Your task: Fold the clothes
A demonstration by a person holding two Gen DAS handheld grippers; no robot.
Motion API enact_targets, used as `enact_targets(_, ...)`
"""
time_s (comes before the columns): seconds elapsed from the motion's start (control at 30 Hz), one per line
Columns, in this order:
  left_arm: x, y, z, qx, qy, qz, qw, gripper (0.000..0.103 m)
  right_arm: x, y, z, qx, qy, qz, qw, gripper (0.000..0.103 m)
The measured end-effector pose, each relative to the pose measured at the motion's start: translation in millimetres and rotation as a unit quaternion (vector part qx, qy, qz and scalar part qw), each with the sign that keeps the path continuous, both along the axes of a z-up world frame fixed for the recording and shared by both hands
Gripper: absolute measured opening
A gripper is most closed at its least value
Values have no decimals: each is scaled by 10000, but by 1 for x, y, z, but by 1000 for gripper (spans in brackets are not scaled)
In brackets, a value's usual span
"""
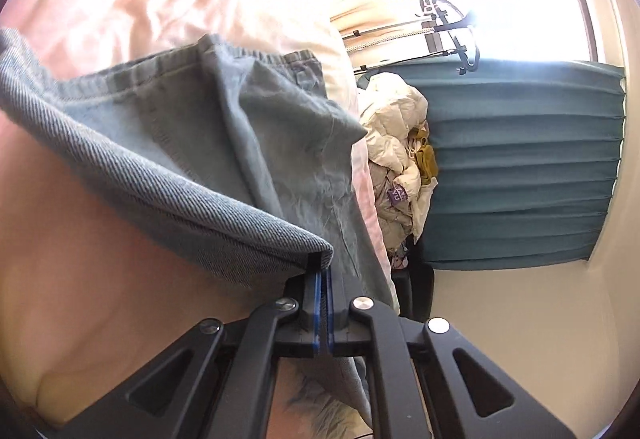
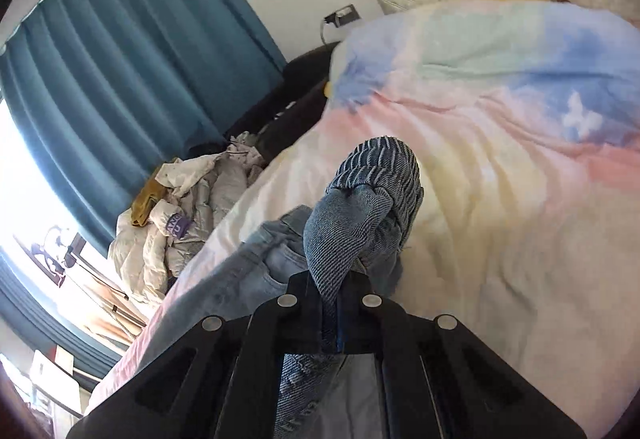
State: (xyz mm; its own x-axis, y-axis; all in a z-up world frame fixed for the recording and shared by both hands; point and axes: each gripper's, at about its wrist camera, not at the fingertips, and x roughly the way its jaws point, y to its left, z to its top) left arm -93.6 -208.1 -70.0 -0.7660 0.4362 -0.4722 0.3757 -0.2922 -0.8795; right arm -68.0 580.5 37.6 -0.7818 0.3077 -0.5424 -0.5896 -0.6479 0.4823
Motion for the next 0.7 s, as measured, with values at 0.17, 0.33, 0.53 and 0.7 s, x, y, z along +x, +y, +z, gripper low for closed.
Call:
enact_targets(0.17,-91,8,20,-367,-186,84,9991,1,-80,-3,23,286,-72,191,9994,2)
enact_targets(0.33,-180,22,21,-660,-450,6,9968,1,-154,-2,-2,489,-447,263,9975,2)
enact_targets(0.53,-277,51,10,-1643,-671,38,9841,1,-241,0,-39,716,-957,348,9922,2)
enact_targets(0.7,-326,63,-28,-1933,-1029,48,9757,1,-289,4,-88,826,-1330,506,9864,2)
